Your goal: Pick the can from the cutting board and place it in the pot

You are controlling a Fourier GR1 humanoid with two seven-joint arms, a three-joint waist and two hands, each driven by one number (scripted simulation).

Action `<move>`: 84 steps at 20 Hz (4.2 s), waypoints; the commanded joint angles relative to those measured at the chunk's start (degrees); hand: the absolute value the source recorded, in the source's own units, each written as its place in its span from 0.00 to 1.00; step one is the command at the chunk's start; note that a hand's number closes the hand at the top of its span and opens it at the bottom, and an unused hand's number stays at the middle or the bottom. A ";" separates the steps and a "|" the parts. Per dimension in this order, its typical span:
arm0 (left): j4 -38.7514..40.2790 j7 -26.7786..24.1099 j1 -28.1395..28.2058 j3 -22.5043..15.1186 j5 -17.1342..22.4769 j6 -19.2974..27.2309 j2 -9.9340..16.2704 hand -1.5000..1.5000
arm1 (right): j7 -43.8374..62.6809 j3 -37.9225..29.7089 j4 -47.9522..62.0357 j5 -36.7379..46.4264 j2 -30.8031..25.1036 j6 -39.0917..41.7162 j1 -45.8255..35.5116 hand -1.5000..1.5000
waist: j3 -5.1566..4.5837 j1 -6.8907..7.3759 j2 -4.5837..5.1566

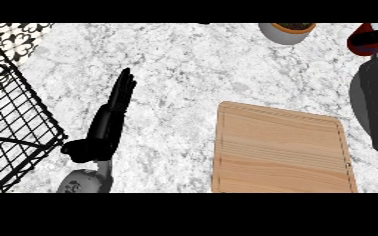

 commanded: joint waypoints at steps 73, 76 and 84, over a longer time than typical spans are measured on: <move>-5.09 1.55 9.25 5.82 0.24 1.78 1.08 0.50 | -28.27 -25.36 -17.00 -33.33 13.55 -58.44 29.40 0.00 | 0.27 -11.27 -3.79; -5.91 2.03 8.46 6.90 0.81 1.91 0.93 0.50 | -25.98 -24.58 -24.64 -30.90 18.12 -58.05 33.25 0.00 | 0.25 -11.25 -3.79; -1.49 1.52 4.17 8.45 0.79 1.66 0.62 0.50 | -22.50 -28.77 -38.73 -25.92 22.99 -56.82 39.72 0.00 | 0.22 -11.51 -3.72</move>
